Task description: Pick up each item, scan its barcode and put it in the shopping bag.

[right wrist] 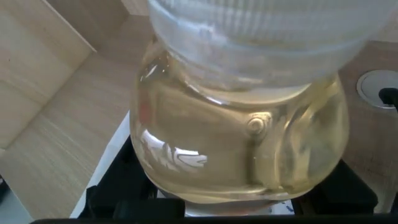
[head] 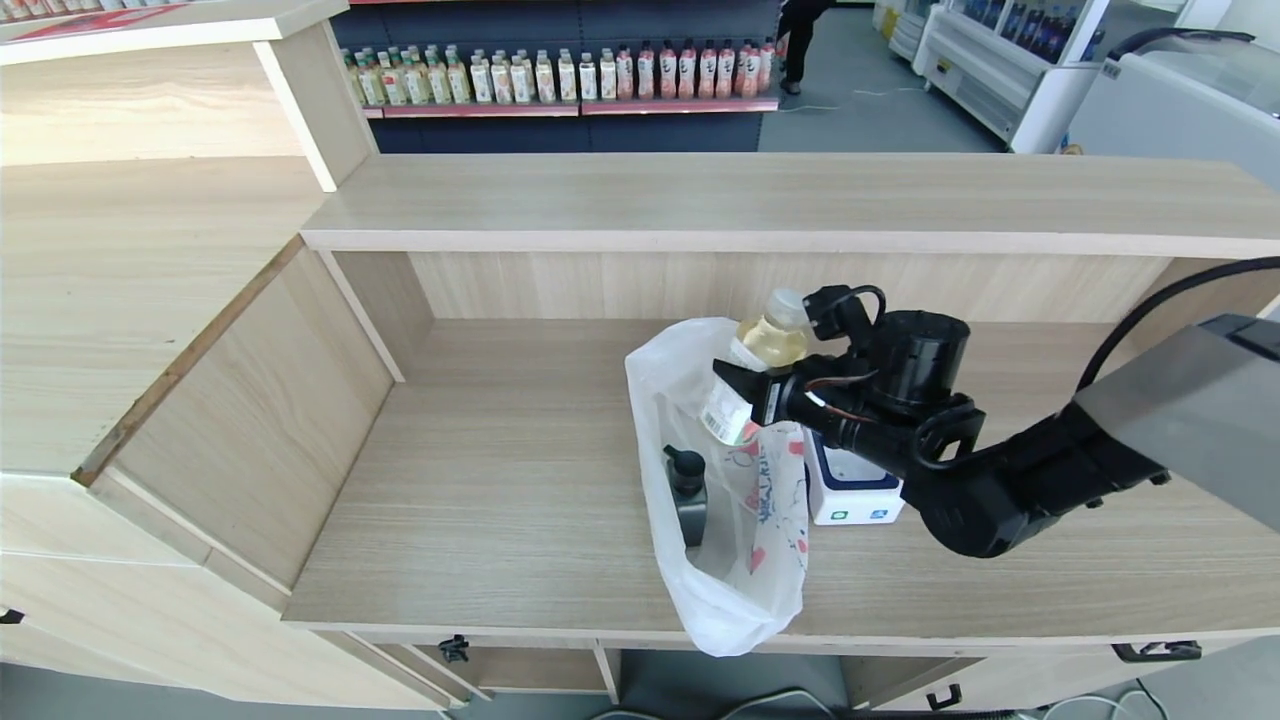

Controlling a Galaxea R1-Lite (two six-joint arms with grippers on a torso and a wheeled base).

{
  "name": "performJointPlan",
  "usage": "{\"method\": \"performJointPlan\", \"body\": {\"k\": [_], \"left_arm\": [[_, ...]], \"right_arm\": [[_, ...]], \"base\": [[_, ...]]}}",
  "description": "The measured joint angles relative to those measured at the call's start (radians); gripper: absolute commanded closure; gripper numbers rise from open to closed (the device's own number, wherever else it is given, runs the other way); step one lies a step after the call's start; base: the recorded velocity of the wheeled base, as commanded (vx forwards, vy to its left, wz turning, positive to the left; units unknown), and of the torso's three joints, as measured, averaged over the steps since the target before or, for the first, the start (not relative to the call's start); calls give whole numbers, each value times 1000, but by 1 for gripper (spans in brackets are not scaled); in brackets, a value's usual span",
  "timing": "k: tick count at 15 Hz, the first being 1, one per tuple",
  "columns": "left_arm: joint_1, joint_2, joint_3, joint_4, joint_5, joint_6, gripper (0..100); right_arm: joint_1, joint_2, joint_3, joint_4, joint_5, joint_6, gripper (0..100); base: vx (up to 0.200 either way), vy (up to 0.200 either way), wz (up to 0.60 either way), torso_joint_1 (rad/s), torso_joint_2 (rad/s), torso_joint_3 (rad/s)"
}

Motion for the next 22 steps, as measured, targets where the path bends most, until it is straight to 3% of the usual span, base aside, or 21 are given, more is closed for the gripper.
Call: {"method": "performJointPlan", "body": {"k": [15,16,22], "left_arm": [[0,0,0,0,0,1,0],[0,0,0,0,0,1,0],[0,0,0,0,0,2,0]], "right_arm": [[-3,161,0,-85,-7,-158,100],[-3,164,0,-86,-8,-157,0],[3,164,1,-163,3,-96,0]], "base": [[0,0,0,0,0,0],[0,0,0,0,0,0],[0,0,0,0,0,0]]}}
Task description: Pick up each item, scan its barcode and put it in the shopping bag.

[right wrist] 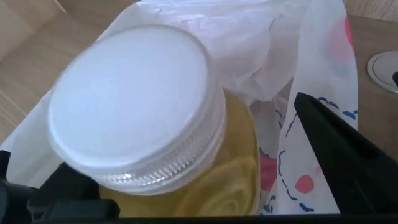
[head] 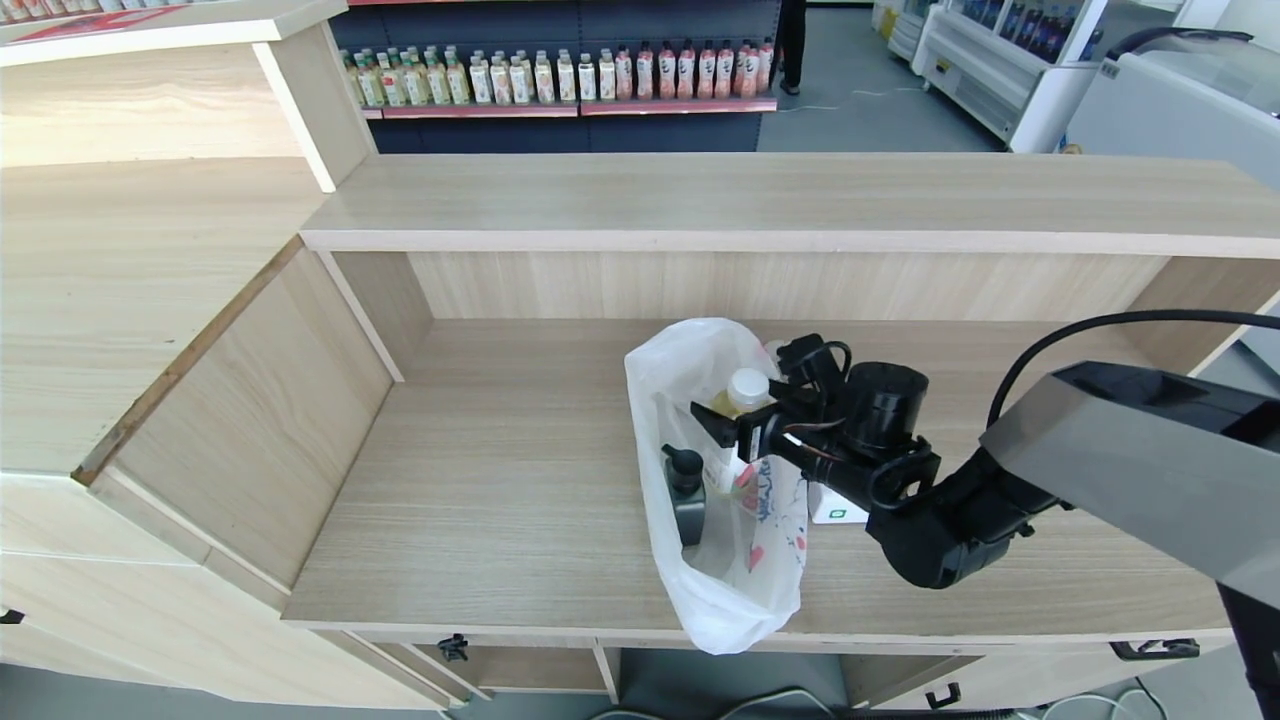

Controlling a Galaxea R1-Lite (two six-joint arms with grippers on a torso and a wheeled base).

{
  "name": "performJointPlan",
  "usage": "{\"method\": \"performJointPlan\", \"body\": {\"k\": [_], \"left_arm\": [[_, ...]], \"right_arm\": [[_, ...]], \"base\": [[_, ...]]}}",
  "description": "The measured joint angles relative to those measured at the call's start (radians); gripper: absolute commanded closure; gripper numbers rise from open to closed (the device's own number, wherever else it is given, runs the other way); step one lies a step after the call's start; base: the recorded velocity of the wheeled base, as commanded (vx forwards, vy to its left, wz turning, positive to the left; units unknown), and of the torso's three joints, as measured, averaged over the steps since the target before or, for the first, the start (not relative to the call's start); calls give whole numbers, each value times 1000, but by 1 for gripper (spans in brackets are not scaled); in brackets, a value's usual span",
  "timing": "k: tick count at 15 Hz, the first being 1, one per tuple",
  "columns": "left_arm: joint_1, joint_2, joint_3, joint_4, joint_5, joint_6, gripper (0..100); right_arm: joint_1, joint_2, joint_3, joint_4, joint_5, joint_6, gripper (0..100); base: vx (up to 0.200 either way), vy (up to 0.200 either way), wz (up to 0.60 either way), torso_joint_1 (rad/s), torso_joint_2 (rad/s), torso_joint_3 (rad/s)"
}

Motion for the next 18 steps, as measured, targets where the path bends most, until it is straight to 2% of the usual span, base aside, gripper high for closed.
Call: {"method": "performJointPlan", "body": {"k": [6,11,13,15,18], "left_arm": [[0,0,0,0,0,-1,0],[0,0,0,0,0,-2,0],[0,0,0,0,0,-3,0],[0,0,0,0,0,-3,0],[0,0,0,0,0,-6,0]], "right_arm": [[-30,-149,14,1,-1,89,0],[-110,-449,185,127,-8,73,0],[-135,-626,281,254,-35,58,0],[-145,-802,370,429,-113,50,0],[-149,-1079,491,722,-313,48,0]], "base": [[0,0,0,0,0,0],[0,0,0,0,0,0],[0,0,0,0,0,0],[0,0,0,0,0,0],[0,0,0,0,0,0]]}}
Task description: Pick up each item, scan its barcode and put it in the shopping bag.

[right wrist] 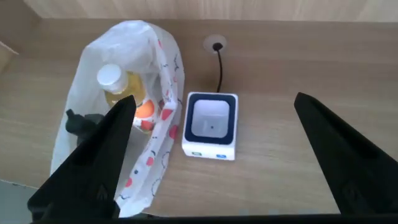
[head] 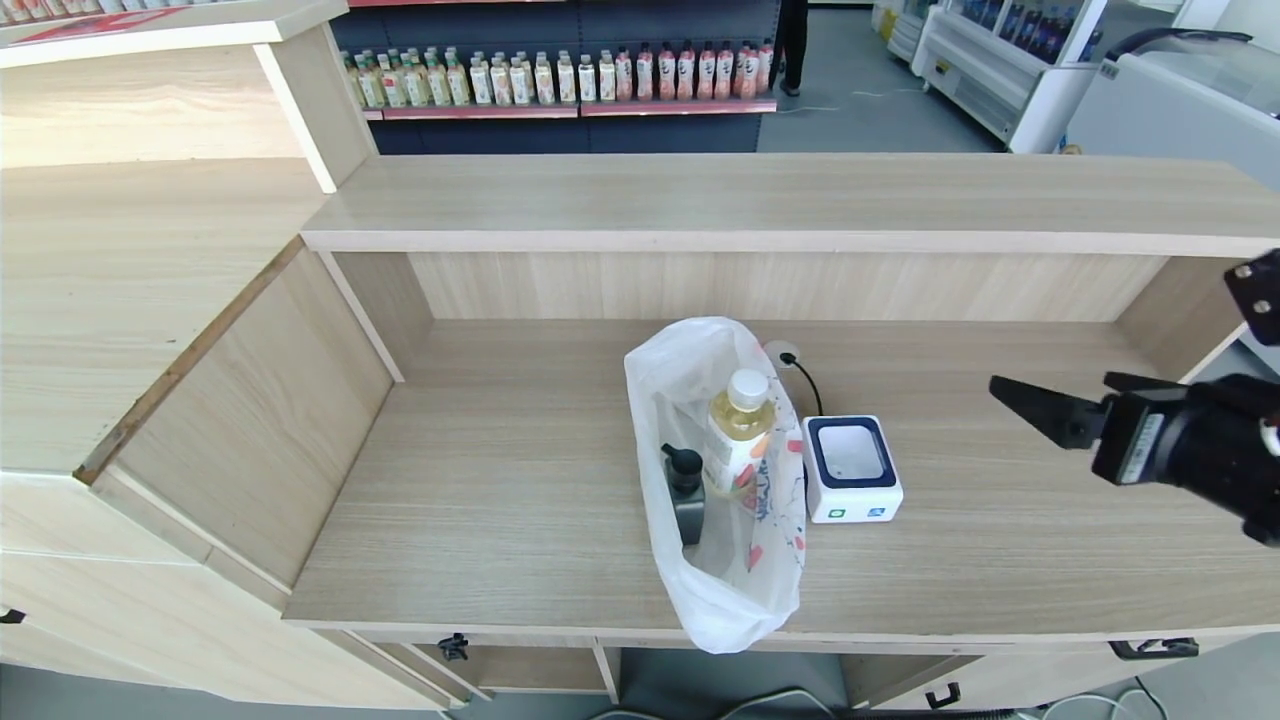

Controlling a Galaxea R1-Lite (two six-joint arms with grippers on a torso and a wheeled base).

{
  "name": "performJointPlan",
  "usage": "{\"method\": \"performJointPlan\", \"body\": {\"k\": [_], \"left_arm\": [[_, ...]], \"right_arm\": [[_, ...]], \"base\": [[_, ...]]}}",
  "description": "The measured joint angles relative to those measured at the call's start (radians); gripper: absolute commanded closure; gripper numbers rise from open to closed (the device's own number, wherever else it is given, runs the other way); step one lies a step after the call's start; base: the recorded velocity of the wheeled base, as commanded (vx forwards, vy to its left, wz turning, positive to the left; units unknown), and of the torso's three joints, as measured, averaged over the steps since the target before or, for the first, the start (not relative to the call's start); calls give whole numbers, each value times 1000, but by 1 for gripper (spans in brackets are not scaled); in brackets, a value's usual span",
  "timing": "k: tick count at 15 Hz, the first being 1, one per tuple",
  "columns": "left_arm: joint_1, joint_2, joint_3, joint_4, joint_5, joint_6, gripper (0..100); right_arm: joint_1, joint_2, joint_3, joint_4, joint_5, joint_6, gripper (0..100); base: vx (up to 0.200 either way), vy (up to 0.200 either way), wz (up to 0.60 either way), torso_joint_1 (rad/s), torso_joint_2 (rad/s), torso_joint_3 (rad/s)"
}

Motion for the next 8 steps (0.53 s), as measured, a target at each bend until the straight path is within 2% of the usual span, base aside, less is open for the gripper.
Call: {"method": "performJointPlan", "body": {"k": [5,8], "left_arm": [[0,0,0,0,0,-1,0],[0,0,0,0,0,-1,0]], "right_arm": [[-18,-381,129,358,-206,0,0],[-32,-508,140,429,-264,-3,0]], "base": [[0,0,0,0,0,0],[0,0,0,0,0,0]]}}
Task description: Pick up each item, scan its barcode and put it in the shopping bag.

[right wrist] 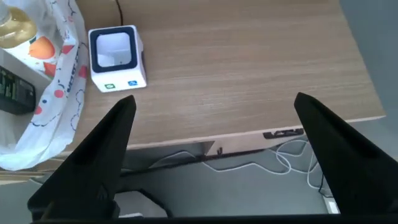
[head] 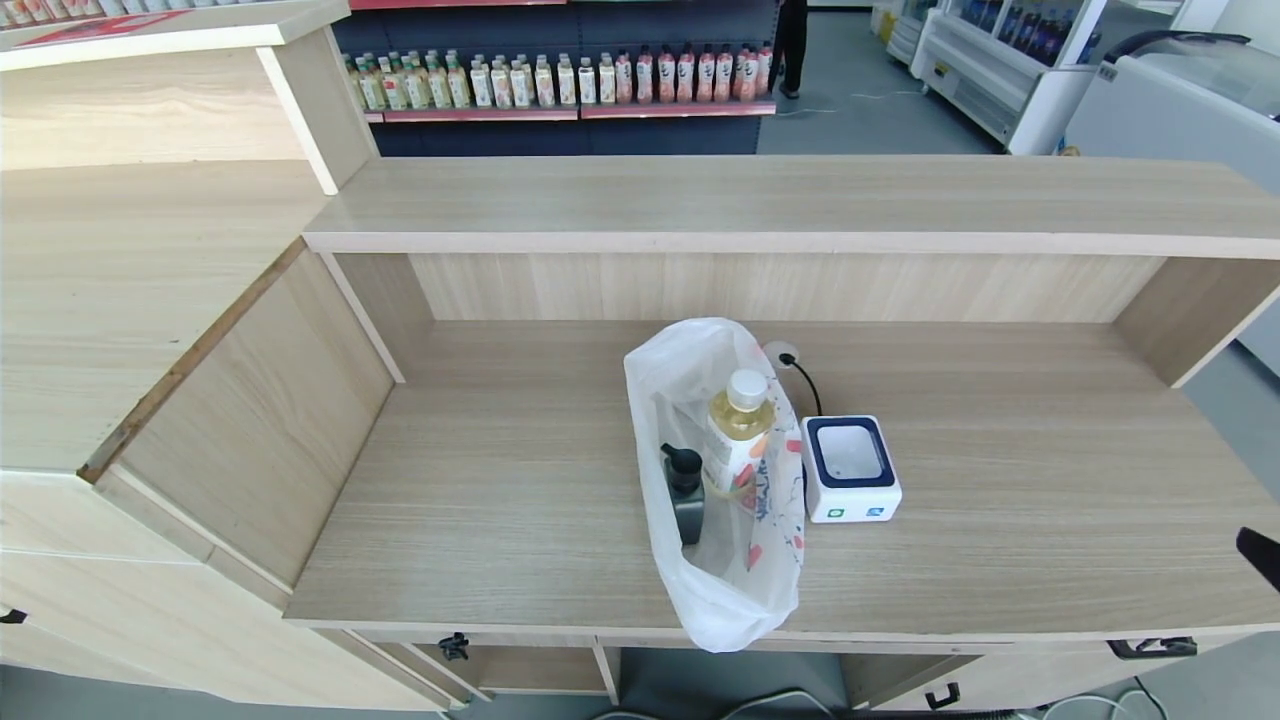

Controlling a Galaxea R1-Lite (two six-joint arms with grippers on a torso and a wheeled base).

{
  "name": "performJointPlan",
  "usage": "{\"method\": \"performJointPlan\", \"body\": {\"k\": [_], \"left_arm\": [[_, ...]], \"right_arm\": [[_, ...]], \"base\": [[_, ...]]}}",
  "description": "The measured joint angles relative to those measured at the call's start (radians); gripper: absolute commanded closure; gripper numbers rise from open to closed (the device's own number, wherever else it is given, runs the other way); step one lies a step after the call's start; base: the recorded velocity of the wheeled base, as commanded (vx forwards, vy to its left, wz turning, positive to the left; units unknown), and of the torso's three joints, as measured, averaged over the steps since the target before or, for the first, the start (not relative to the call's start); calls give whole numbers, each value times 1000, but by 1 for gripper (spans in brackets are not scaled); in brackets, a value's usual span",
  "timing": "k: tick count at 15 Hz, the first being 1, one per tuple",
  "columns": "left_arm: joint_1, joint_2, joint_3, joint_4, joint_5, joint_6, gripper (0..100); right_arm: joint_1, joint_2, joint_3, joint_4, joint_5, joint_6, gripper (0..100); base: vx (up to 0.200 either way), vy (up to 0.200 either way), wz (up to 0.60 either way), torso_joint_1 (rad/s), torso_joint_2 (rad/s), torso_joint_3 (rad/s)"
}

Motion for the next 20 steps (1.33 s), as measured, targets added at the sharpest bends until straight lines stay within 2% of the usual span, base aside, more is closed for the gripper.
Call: {"method": "performJointPlan", "body": {"k": [3,7,10,14,16,17,20], "left_arm": [[0,0,0,0,0,0,0],[0,0,0,0,0,0,0],[0,0,0,0,0,0,0],[0,0,0,0,0,0,0],[0,0,0,0,0,0,0],[0,0,0,0,0,0,0],[0,0,0,0,0,0,0]], "right_arm": [[-6,-48,8,-77,14,11,0],[-101,-138,111,-158,228,12,0],[-137,-273,241,-164,271,-4,0],[-187,-455,388,-151,339,3,0],[-240,-552,407,-48,470,7,0],[-261,-586,410,-1,502,-2,0],[-267,-663,413,62,399,-118,0]], "base": [[0,0,0,0,0,0],[0,0,0,0,0,0],[0,0,0,0,0,0],[0,0,0,0,0,0],[0,0,0,0,0,0],[0,0,0,0,0,0],[0,0,0,0,0,0]]}}
